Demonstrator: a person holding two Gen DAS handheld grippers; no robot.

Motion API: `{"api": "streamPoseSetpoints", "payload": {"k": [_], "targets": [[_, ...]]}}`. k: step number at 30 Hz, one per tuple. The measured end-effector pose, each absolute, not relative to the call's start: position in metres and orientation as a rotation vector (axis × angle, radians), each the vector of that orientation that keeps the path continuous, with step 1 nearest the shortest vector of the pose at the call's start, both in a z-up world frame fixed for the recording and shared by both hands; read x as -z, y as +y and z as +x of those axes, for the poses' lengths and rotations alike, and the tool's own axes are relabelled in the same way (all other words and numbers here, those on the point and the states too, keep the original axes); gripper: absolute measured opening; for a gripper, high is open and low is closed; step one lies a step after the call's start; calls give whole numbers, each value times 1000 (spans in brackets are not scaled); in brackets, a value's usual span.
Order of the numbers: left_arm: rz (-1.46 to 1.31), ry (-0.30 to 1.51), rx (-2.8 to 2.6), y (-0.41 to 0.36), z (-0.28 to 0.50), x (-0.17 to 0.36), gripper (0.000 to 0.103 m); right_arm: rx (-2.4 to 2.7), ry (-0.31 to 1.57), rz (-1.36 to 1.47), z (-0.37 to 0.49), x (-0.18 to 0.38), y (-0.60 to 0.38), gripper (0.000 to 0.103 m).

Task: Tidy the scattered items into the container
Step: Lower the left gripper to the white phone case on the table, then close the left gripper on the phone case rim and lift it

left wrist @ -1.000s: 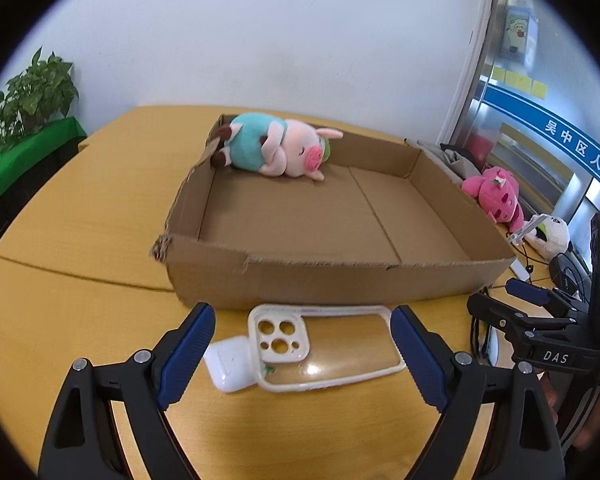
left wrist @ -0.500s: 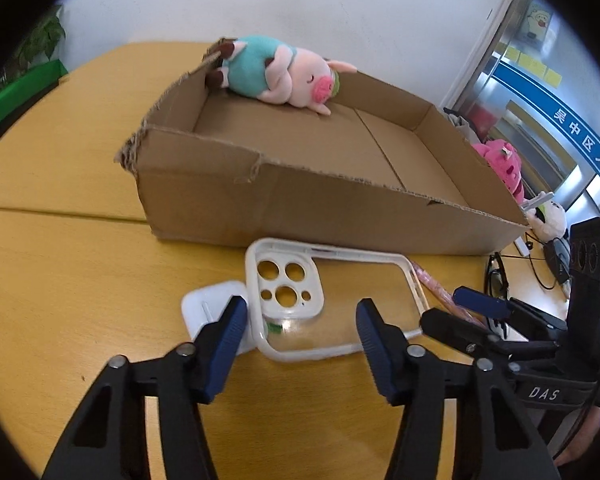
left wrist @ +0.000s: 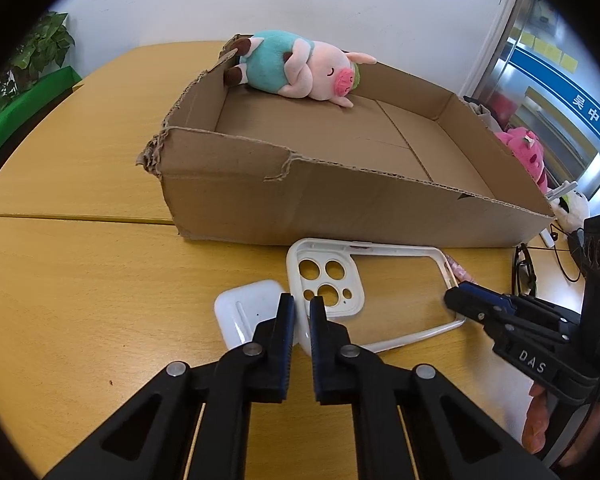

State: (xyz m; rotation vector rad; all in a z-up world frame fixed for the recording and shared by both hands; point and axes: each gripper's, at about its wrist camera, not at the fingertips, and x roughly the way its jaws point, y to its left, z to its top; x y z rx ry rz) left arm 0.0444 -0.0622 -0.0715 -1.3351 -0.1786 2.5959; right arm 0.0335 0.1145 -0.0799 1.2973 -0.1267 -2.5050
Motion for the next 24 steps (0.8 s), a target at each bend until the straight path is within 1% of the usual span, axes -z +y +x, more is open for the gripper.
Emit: {"api": "streamPoseSetpoints", "payload": {"k": [1,6,13,18,24], "targets": [[-1337,-175,-2598,-62,45,71,6,2505,-128,1301,33,80,116,9],[-1319,-182,-2600,-63,52,67,6,2507,-136,1296,36,81,118,8],[-1194,-152,-2623,-59,72,32,6,2505,-192,1248,43,74,124,7],[-1062,-135,-2655,-56,82,-4,6,2557,-218,1121,55,38,131,6],[-916,-124,-2674,-51,81,-47,6,2651,-203,906,67,-29,142,6]]}}
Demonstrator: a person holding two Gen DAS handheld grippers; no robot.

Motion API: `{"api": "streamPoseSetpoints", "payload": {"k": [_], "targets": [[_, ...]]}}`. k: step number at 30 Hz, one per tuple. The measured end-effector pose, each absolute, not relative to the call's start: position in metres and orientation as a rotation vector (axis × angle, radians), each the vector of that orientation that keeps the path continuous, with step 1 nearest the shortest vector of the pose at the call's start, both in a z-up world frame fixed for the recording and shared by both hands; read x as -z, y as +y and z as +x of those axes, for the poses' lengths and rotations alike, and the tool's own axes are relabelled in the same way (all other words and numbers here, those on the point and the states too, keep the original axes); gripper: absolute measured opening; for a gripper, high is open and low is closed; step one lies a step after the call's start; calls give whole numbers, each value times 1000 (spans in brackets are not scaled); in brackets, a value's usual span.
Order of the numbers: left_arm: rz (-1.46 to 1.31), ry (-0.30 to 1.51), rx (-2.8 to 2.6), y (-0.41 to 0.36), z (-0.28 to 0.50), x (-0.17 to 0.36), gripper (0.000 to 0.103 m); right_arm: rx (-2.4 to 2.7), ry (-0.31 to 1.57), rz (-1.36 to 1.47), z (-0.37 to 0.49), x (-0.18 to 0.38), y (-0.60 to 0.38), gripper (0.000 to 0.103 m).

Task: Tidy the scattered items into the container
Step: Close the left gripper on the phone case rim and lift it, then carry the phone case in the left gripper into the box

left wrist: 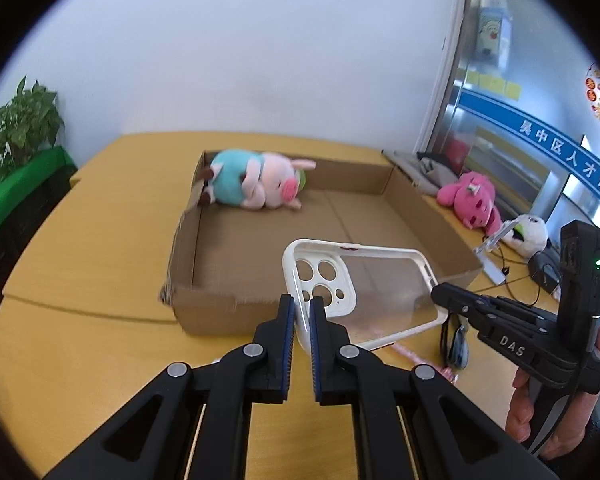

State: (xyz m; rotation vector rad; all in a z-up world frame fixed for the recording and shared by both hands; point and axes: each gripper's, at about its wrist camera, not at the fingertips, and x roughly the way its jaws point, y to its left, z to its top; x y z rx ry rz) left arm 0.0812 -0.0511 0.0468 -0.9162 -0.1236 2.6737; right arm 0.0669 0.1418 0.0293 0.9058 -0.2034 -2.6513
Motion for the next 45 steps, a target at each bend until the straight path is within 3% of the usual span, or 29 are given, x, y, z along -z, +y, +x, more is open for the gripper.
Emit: {"api": "streamPoseSetpoints", "payload": {"k": [11,22,33,45], "targets": [[-707,-95,-2709,-35,71,-112,7,2756,-104,646,64,-120,147,6],[-633,-108,-2695,-19,30,-148,6,2798,-79,546,37,-166,163,6],[-695,-121,-2660,8,-46,-155,6,2787,-76,652,-48,-171,199,6],[-948,-118,-2581,58,-156,-102,6,2786,-111,888,-162,-127,243,6]]}}
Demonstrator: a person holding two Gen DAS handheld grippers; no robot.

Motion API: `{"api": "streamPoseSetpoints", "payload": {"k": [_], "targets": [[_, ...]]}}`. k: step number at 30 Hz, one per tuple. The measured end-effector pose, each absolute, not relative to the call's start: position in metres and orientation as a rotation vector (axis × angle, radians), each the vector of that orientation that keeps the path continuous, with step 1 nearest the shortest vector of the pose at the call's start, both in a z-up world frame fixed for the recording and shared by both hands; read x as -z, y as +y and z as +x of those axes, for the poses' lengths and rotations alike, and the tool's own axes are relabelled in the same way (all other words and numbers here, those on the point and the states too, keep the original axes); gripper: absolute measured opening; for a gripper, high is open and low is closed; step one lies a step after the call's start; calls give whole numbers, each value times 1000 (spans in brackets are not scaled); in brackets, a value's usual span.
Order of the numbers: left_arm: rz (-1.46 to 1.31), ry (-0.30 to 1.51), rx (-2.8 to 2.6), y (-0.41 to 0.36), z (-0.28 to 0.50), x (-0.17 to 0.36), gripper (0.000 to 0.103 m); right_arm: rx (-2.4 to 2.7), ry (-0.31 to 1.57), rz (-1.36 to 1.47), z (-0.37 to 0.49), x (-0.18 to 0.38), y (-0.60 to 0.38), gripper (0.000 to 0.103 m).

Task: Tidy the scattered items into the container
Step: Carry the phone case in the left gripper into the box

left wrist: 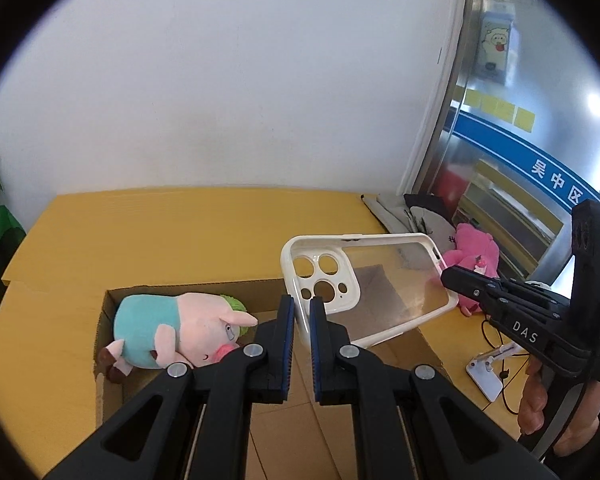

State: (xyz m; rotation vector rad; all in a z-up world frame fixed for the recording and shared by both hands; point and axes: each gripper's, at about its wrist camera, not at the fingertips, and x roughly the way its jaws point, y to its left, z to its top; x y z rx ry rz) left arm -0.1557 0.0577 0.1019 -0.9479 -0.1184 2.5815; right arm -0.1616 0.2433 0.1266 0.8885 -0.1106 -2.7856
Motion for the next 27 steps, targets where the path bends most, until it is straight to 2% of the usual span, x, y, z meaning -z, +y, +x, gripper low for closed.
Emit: {"api": "streamPoseSetpoints", "payload": {"k": [15,20,27], "targets": [[-1356,-119,-2474,93,-277,16,6,2674,-220,1365,-296,-6,275,6],[-1467,-61,-2445,98,-291,52,6,2661,-176,1472,-311,22,267,6],[-1571,66,-2420,111,-299,72,5,2684,-51,1577,-317,45,256,6]]}}
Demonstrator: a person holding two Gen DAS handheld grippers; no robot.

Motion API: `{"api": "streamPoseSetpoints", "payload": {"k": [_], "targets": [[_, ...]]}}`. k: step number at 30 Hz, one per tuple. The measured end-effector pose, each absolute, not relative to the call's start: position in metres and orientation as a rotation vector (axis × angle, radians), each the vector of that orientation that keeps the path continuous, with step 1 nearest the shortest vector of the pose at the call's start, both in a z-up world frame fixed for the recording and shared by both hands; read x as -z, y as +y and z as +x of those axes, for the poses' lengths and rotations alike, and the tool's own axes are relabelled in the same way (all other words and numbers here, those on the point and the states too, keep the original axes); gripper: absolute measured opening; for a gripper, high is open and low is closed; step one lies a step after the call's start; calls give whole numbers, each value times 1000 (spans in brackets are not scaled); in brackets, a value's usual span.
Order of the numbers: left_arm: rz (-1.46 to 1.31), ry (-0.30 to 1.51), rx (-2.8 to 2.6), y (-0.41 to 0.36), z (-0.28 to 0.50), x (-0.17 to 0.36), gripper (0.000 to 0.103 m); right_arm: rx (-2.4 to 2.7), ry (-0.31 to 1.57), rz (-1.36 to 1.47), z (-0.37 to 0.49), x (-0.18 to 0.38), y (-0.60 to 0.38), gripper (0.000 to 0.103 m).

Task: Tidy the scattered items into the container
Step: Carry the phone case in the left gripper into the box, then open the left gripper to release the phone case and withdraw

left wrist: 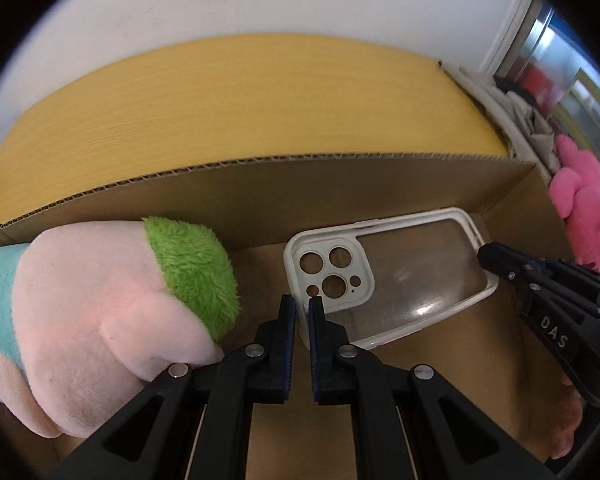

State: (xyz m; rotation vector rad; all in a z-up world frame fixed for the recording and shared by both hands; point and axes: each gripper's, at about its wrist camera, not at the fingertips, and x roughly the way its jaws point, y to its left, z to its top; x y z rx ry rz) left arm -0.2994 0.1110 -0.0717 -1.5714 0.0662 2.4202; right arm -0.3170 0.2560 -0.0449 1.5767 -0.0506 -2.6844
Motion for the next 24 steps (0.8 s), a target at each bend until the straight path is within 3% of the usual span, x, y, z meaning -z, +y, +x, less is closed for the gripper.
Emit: {"api": "streamPoseSetpoints", "payload": {"k": [8,10,12,15,16,18,19,24], "targets": [[-1542,12,-2436,99,-295,66,7,2705,84,1605,-316,52,246,7],[-1505,-15,-2455,94,-290,56,8,2711,89,1570,-310,44,246,31],[-1440,-13,-2509,88,-281,36,17,2697,68,1504,-297,28,244,45],[-1295,-25,-2589,73,-248,-9,29,2718,72,1329,-253,-6,239,100],[-1230,-30,-2613,66,-233,-24,35,2720,71,1261,-237,-17,237,103],[-1086,-40,-2676,55,-193,-58,74,2686,66,1162,-200,-35,230,103],[-1016,-36,-2706,51,-173,-72,80,2664,62,1123,-181,-44,227,103],[-764,61,-2787,44,-77,-111,81,2677,-21,964,-99,-76,221,103]]}}
